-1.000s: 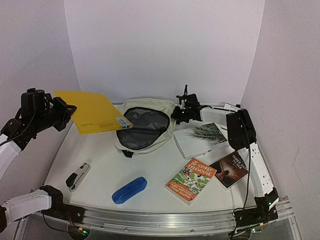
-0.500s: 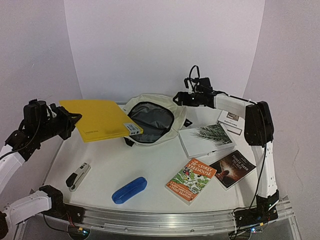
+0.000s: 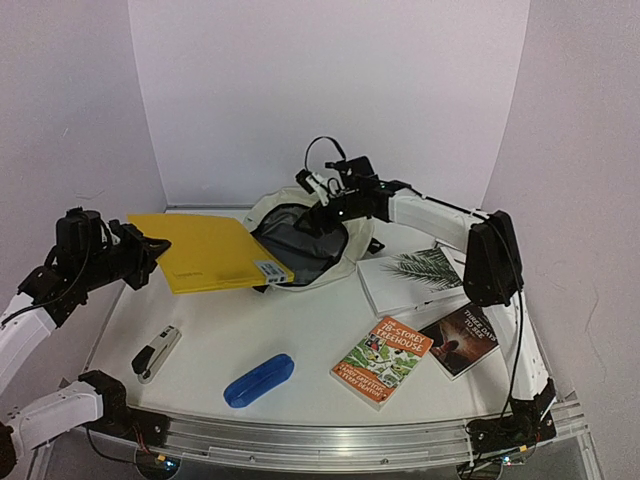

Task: Pack the student bag
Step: Place the files in the student bag.

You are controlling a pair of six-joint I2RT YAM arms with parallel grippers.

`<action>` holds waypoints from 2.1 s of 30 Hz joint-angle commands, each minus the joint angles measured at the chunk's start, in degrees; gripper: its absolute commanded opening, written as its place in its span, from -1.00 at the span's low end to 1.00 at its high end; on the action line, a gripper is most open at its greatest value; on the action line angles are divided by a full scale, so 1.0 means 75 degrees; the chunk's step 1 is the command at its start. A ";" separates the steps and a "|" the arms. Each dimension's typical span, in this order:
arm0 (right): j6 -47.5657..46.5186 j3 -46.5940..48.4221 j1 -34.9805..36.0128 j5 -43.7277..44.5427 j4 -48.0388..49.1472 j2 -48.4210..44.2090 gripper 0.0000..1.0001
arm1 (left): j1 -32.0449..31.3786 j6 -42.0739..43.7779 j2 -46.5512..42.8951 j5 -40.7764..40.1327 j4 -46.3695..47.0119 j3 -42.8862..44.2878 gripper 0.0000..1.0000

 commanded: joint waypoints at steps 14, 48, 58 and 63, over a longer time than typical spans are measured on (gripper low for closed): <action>-0.1069 0.1393 0.0087 0.2400 -0.0327 0.1937 -0.16 | -0.0394 -0.0275 0.0310 0.0476 0.1450 -0.0410 -1.00; -0.1797 0.1842 0.0275 0.2665 -0.0194 0.2626 0.49 | -0.0468 -0.0254 0.0370 0.0536 0.1637 -0.0560 -1.00; -0.1434 0.2096 0.0275 0.2930 -0.0082 0.2609 -0.92 | -0.0472 -0.0241 0.0182 0.0523 0.1448 -0.0637 -1.00; -0.0923 0.2112 0.0275 0.2777 -0.0029 0.1875 -1.00 | -0.0472 -0.0282 0.0206 0.0725 0.1733 -0.0800 -0.99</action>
